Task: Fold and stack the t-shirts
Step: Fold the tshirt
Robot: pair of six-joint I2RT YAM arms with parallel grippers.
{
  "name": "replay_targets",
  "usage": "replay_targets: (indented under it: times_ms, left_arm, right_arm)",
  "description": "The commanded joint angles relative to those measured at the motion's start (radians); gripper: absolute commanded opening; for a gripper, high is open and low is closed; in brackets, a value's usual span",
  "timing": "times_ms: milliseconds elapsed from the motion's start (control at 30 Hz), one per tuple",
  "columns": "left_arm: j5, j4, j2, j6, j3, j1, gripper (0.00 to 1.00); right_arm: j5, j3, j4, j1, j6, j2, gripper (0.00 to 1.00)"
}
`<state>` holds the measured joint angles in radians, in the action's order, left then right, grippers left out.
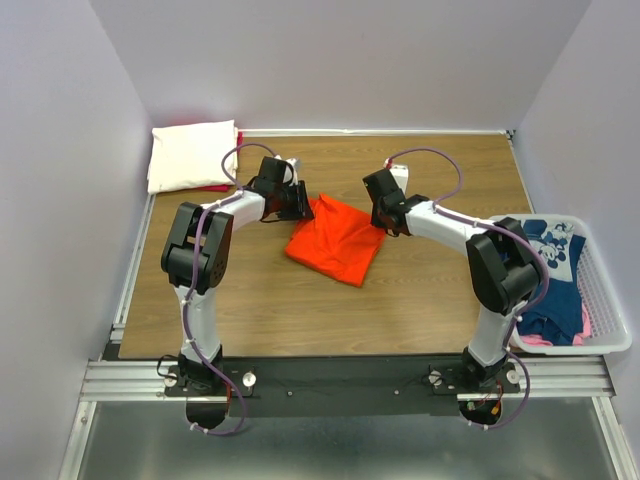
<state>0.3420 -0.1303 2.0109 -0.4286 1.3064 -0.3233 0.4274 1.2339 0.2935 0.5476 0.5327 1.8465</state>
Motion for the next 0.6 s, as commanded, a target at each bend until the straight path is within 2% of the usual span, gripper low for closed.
replay_targets:
  times_ms: [0, 67, 233, 267, 367, 567]
  left_arm:
    - [0.058, -0.008, 0.014, 0.021, 0.030, -0.007, 0.43]
    - [0.066, -0.008, 0.012, 0.018, 0.031, -0.007, 0.38]
    - [0.091, -0.009, -0.004, 0.027, 0.039, -0.007, 0.16]
    - [0.100, -0.015, -0.011, 0.030, 0.040, -0.007, 0.08]
    - [0.112, -0.015, -0.024, 0.034, 0.037, -0.007, 0.00]
    - [0.103, -0.026, -0.107, 0.034, 0.021, -0.007, 0.00]
  right_arm:
    - [-0.003, 0.015, 0.019, -0.011, 0.018, 0.017, 0.25]
    - [-0.006, 0.015, 0.019, -0.014, 0.021, 0.016, 0.24]
    - [-0.004, 0.013, 0.019, -0.018, 0.029, 0.000, 0.19]
    - [-0.004, 0.013, 0.021, -0.020, 0.032, -0.001, 0.17]
    - [0.001, 0.010, 0.021, -0.020, 0.033, -0.016, 0.15]
    - [0.013, 0.003, 0.021, -0.023, 0.035, -0.061, 0.12]
